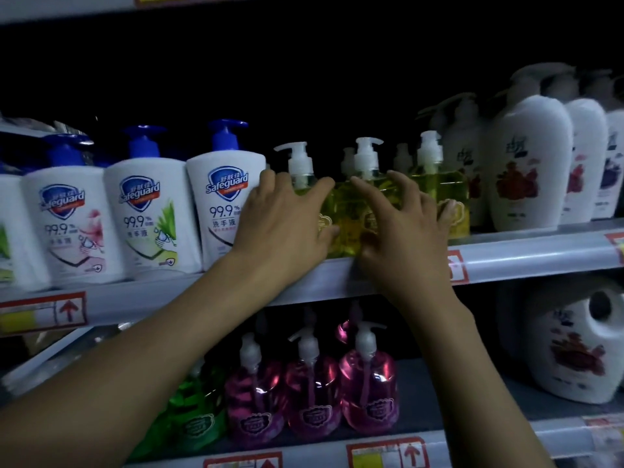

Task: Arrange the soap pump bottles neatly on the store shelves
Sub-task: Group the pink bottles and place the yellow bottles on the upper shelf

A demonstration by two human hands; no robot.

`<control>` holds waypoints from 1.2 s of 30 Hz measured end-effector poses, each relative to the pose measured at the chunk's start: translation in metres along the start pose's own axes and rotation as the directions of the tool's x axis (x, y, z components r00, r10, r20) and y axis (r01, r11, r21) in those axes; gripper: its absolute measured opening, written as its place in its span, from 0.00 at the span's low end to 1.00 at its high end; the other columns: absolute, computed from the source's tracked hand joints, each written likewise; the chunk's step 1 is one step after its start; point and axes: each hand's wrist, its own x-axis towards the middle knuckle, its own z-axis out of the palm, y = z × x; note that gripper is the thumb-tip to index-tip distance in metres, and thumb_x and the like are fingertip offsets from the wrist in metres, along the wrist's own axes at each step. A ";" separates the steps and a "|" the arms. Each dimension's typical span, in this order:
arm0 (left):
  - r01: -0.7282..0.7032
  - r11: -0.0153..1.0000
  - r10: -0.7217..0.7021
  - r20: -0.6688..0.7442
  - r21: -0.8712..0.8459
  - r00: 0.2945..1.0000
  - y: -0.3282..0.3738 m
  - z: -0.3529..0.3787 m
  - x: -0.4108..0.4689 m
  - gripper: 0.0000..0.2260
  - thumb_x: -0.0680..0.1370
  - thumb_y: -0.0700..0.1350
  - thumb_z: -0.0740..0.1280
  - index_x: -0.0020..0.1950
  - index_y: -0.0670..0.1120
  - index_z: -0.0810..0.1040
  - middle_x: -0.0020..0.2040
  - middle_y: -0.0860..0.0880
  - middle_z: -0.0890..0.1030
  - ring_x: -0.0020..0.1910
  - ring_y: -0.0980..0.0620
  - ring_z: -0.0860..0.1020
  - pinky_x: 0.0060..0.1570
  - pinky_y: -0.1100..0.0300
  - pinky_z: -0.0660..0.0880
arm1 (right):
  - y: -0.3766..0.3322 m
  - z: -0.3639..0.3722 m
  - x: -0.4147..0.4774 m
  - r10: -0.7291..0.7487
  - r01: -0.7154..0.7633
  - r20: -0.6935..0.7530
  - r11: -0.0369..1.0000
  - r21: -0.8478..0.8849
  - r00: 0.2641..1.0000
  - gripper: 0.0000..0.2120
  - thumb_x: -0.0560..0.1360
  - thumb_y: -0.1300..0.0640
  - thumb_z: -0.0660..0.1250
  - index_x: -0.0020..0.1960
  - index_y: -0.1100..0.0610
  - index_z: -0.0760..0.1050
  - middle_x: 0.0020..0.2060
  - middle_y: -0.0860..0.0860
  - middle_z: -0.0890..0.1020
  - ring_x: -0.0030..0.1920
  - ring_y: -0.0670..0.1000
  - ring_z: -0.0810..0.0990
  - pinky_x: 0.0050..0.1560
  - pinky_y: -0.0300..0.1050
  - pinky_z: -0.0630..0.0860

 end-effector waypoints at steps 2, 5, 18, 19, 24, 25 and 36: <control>-0.005 1.000 0.005 -0.015 -0.024 1.000 -0.002 -0.002 -0.002 0.28 0.77 0.61 0.61 0.75 0.56 0.58 0.64 0.39 0.70 0.66 0.40 0.63 0.60 0.50 0.66 | -0.002 0.001 0.000 0.003 -0.003 -0.006 1.000 -0.007 1.000 0.37 0.69 0.55 0.66 0.75 0.39 0.58 0.75 0.53 0.58 0.73 0.61 0.58 0.72 0.70 0.46; -0.013 0.999 0.013 0.011 -0.035 1.000 -0.002 -0.005 -0.004 0.29 0.77 0.60 0.61 0.76 0.56 0.57 0.65 0.39 0.69 0.66 0.40 0.63 0.59 0.50 0.66 | -0.003 0.001 -0.002 -0.015 0.015 -0.015 1.000 -0.004 1.000 0.37 0.68 0.56 0.66 0.75 0.41 0.59 0.74 0.55 0.59 0.73 0.62 0.59 0.72 0.68 0.52; 0.119 0.991 -0.123 0.078 0.055 0.989 -0.091 -0.051 0.006 0.27 0.79 0.61 0.56 0.77 0.60 0.51 0.68 0.40 0.66 0.60 0.36 0.72 0.52 0.49 0.71 | -0.065 -0.009 0.018 -0.190 0.219 0.159 0.958 -0.187 0.969 0.33 0.75 0.50 0.62 0.76 0.42 0.54 0.73 0.59 0.61 0.72 0.62 0.58 0.67 0.55 0.64; 0.110 0.992 -0.115 0.094 0.061 0.989 -0.089 -0.051 0.006 0.27 0.79 0.61 0.55 0.77 0.60 0.51 0.68 0.41 0.67 0.61 0.36 0.72 0.53 0.49 0.70 | -0.066 -0.009 0.020 -0.181 0.220 0.191 0.953 -0.207 0.965 0.33 0.75 0.50 0.62 0.76 0.41 0.51 0.72 0.59 0.62 0.71 0.62 0.59 0.66 0.55 0.65; 0.075 0.997 -0.074 0.084 -0.011 0.994 -0.088 -0.053 -0.003 0.26 0.80 0.56 0.57 0.77 0.58 0.52 0.71 0.42 0.64 0.58 0.36 0.74 0.51 0.49 0.72 | -0.072 -0.015 0.023 -0.163 0.231 0.261 0.939 -0.255 0.952 0.33 0.76 0.50 0.63 0.76 0.39 0.50 0.66 0.58 0.68 0.66 0.62 0.64 0.59 0.54 0.70; 0.077 0.996 -0.075 0.043 -0.041 0.996 -0.093 -0.056 -0.008 0.25 0.80 0.55 0.57 0.76 0.58 0.54 0.71 0.43 0.64 0.56 0.36 0.76 0.49 0.50 0.72 | -0.076 -0.018 0.025 -0.156 0.218 0.256 0.947 -0.235 0.954 0.34 0.75 0.49 0.64 0.75 0.39 0.51 0.65 0.58 0.68 0.66 0.61 0.65 0.58 0.53 0.70; 0.181 0.976 -0.153 0.212 -0.120 0.965 -0.178 -0.069 -0.024 0.26 0.77 0.60 0.62 0.72 0.63 0.57 0.61 0.45 0.69 0.57 0.39 0.74 0.49 0.50 0.73 | -0.139 0.004 0.061 -0.286 0.358 0.317 0.912 -0.199 0.904 0.50 0.68 0.40 0.73 0.76 0.37 0.42 0.70 0.58 0.62 0.71 0.60 0.61 0.62 0.53 0.72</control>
